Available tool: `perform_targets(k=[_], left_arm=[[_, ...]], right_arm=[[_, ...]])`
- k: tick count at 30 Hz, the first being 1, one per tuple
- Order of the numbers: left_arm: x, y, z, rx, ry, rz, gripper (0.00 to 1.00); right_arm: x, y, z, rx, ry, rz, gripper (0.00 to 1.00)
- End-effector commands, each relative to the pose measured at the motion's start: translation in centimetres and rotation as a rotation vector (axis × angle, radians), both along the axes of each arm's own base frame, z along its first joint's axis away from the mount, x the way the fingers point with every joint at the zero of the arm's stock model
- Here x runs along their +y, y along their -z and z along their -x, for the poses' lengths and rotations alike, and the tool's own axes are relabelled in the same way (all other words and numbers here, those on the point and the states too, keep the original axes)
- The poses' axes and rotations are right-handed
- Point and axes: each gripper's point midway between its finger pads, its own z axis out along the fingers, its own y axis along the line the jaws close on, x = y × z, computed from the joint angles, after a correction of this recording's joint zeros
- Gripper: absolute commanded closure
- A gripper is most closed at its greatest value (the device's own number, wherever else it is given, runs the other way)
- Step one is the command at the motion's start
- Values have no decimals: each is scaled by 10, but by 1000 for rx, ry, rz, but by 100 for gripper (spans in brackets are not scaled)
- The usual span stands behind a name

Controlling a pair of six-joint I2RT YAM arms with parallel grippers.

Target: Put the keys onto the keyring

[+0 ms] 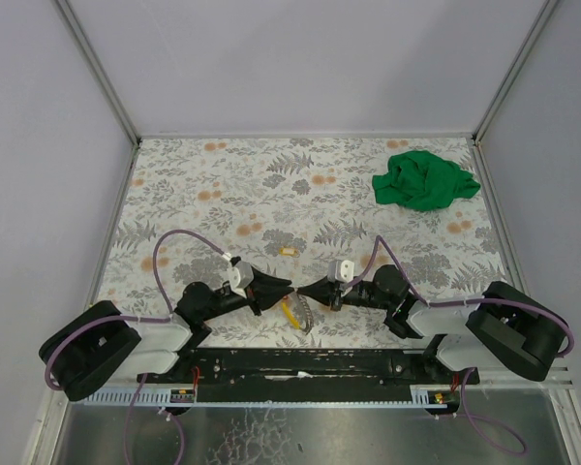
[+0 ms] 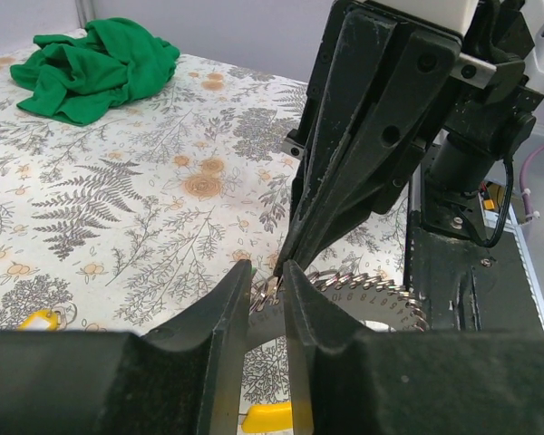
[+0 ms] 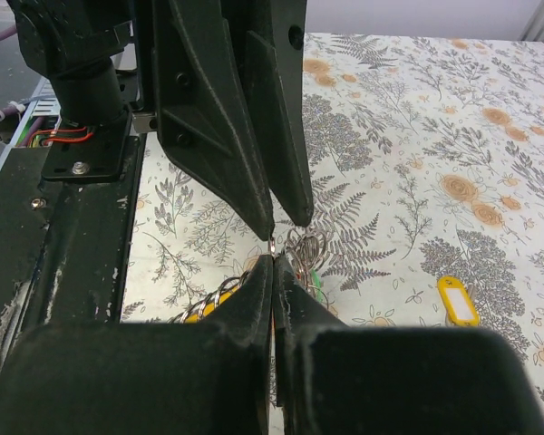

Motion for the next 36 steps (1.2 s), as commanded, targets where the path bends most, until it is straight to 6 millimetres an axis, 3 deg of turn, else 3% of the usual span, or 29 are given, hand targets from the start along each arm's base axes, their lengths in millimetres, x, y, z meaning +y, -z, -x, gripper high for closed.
perform_targets(k=[1, 12, 22, 28, 36], left_arm=[[6, 15, 10, -16, 26, -42, 80], [2, 20, 16, 0, 78, -66, 80], [-3, 21, 12, 5, 84, -84, 98], [-6, 20, 13, 6, 100, -87, 100], [-4, 32, 3, 42, 61, -179, 100]], right_arm=[[6, -37, -2, -77, -23, -107, 100], [3, -42, -1, -92, -19, -110, 100], [4, -38, 1, -85, -31, -93, 100], [6, -31, 2, -69, -51, -63, 100], [-11, -2, -8, -62, 41, 98, 75]])
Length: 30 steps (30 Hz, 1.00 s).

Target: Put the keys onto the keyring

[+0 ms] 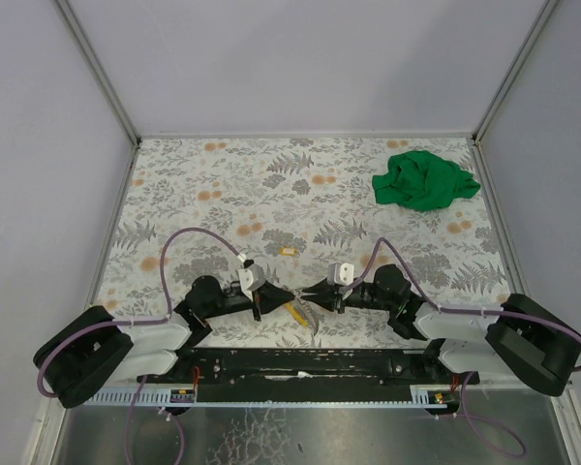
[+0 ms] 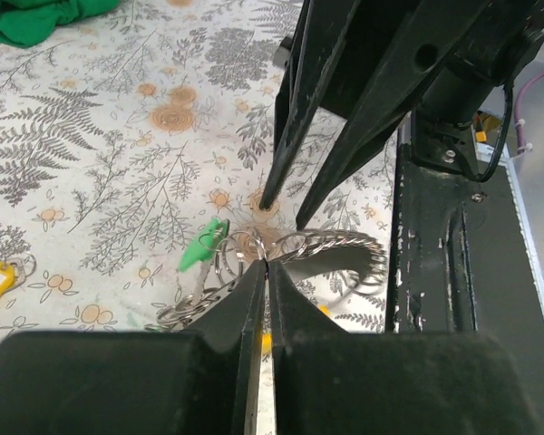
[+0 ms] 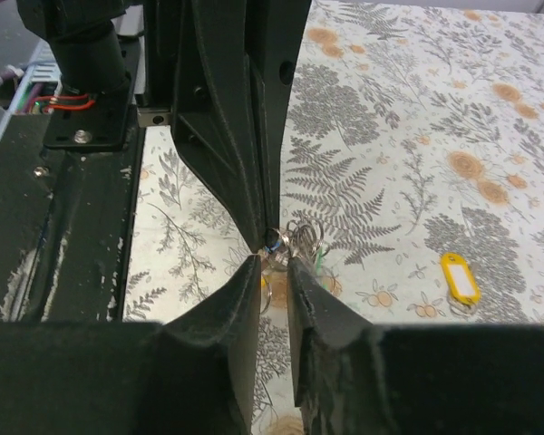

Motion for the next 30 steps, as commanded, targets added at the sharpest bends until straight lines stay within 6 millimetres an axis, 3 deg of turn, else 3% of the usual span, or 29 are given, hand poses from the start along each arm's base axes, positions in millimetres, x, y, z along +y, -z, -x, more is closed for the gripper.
perform_targets(k=[1, 8, 20, 30], left_arm=[[1, -2, -11, -27, -35, -45, 100], [-1, 4, -16, 2, -51, -98, 100], [-4, 3, -14, -13, -31, -121, 100], [-8, 1, -12, -32, -16, -128, 100]], right_arm=[[-7, -9, -16, -83, 70, 60, 72], [-17, -2, -28, -147, 106, 186, 64], [6, -4, -34, -201, 2, 236, 63], [19, 5, -25, -155, -115, 272, 69]])
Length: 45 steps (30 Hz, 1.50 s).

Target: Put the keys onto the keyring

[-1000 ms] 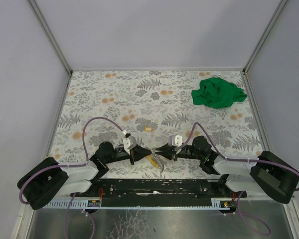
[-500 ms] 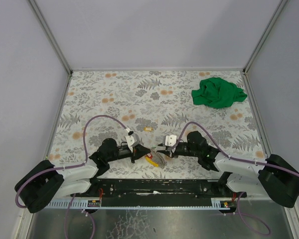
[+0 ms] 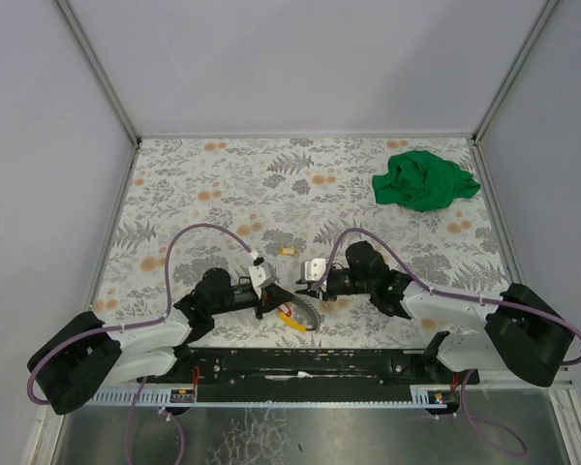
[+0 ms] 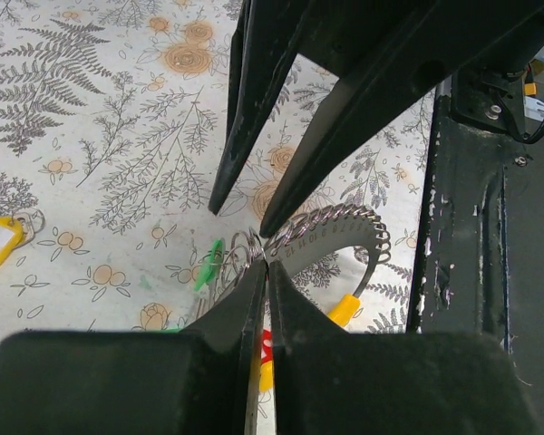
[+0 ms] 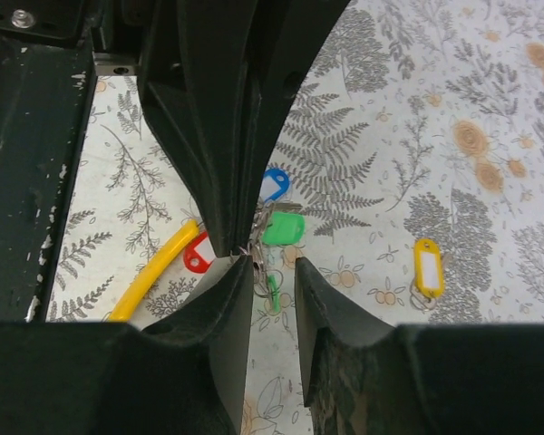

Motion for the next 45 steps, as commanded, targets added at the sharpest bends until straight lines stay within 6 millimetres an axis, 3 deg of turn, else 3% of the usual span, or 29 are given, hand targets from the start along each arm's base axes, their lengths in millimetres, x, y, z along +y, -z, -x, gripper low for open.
perform_targets(k=[1, 6, 10, 15, 17, 21, 24, 26, 35, 39, 45], left_arm=[[-8, -23, -7, -78, 3, 39, 100], [-8, -23, -7, -83, 4, 41, 100], [-8, -25, -7, -85, 0, 46, 100], [-8, -28, -8, -61, -24, 73, 100], [-8, -31, -10, -32, -54, 104, 100], [-10, -37, -12, 35, -107, 166, 100], [-15, -46, -9, 59, -108, 213, 100], [-16, -49, -10, 78, -120, 238, 100], [0, -32, -24, 33, -227, 141, 100], [2, -30, -19, -1, -197, 115, 100], [-1, -27, -12, -35, -129, 79, 100]], right_arm=[[9, -9, 2, -5, -61, -15, 69], [10, -2, 5, 18, -86, 10, 71], [9, 3, 1, 18, -60, 23, 81], [7, -5, -11, -31, 37, -28, 97], [5, -9, -18, -73, 100, -52, 99], [4, -16, -20, -135, 148, -103, 93], [6, -10, -19, -145, 167, -85, 92], [6, -5, -19, -171, 193, -72, 82], [-21, 4, -14, -186, 261, -33, 67], [-28, -8, -15, -217, 281, -54, 62], [-15, -24, -11, -256, 202, -80, 62]])
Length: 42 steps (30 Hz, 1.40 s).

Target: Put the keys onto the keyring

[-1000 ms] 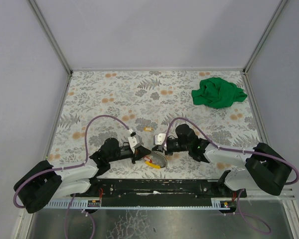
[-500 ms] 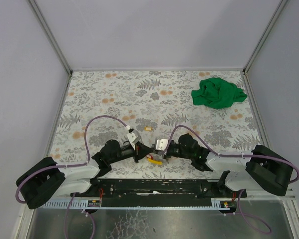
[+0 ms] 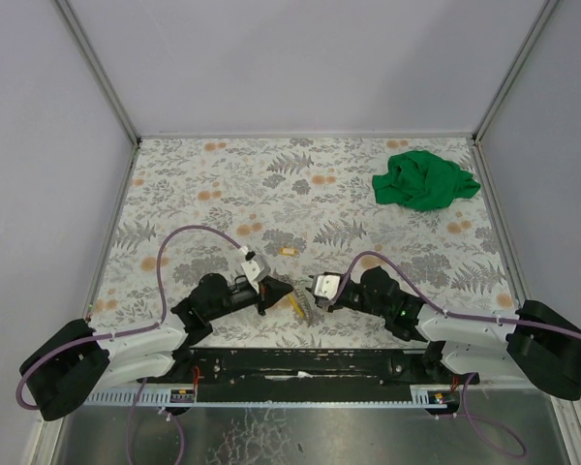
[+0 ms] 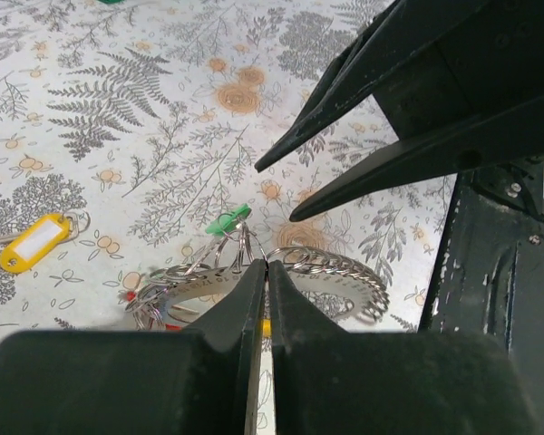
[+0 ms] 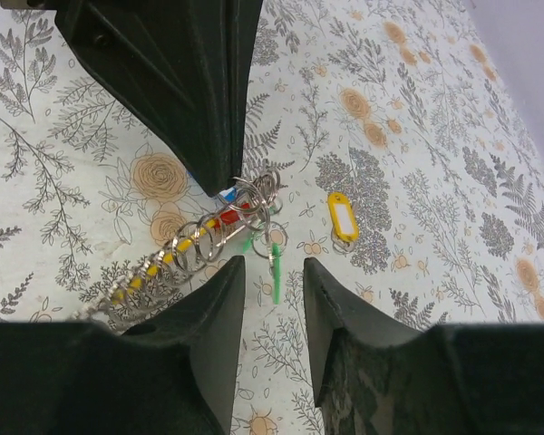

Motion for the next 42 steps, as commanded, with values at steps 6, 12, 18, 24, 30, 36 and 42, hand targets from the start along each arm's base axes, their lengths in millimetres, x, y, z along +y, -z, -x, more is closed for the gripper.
perform_targets(k=[6, 12, 18, 24, 30, 36, 42], left_arm=[[-6, -4, 11, -97, 109, -40, 100], [-8, -2, 16, -113, 150, -50, 100], [-9, -3, 19, -142, 177, -56, 100], [-12, -4, 28, -159, 235, -49, 100], [-9, 1, 22, -157, 200, -66, 98], [-1, 7, 16, -159, 130, -57, 66], [0, 10, 15, -159, 121, -61, 62]], right_arm=[[24, -21, 3, -37, -131, 8, 64], [32, -11, 11, 24, -208, 38, 67], [33, -4, 17, 73, -277, 82, 68], [35, -1, 17, 90, -294, 89, 75], [33, -2, 19, 116, -288, 94, 97], [28, -5, 19, 138, -239, 23, 100], [29, -8, 19, 185, -199, -66, 100]])
